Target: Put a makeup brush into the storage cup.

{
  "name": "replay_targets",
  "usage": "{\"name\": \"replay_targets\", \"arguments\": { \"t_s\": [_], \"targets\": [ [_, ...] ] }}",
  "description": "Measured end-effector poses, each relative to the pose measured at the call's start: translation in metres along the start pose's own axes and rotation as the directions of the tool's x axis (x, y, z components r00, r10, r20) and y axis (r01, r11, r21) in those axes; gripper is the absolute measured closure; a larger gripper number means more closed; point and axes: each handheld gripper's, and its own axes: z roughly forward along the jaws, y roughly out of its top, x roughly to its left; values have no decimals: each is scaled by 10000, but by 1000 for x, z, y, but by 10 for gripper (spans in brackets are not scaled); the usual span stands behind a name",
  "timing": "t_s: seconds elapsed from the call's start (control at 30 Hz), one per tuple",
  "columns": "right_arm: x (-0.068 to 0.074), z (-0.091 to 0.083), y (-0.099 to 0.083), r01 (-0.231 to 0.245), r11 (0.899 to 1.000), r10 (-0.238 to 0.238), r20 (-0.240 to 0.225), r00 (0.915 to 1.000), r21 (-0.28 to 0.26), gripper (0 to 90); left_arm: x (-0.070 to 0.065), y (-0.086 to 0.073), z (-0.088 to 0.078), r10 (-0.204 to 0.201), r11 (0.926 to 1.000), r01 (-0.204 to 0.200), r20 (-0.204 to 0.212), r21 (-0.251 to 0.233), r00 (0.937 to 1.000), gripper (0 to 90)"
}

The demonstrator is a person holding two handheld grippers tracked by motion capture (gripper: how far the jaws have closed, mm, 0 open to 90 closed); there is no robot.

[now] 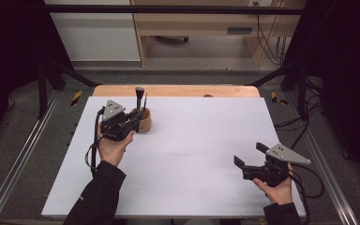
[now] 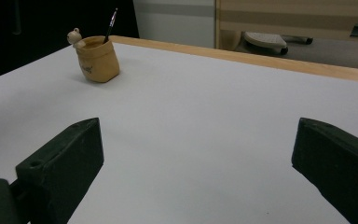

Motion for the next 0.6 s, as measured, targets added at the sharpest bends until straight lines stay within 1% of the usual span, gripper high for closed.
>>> {"name": "replay_targets", "arguments": {
  "t_s": [0.37,0.6],
  "targets": [
    [-1,0,-3,-40,10000,40,141,9999,22,23,8,5,10,7,10000,-6,-125,36,9999,787],
    [-2,0,-3,-82,9999,81,178,9998,83,21,14,8,21,16,9999,-13,-225,159,9997,787]
  ]
}}
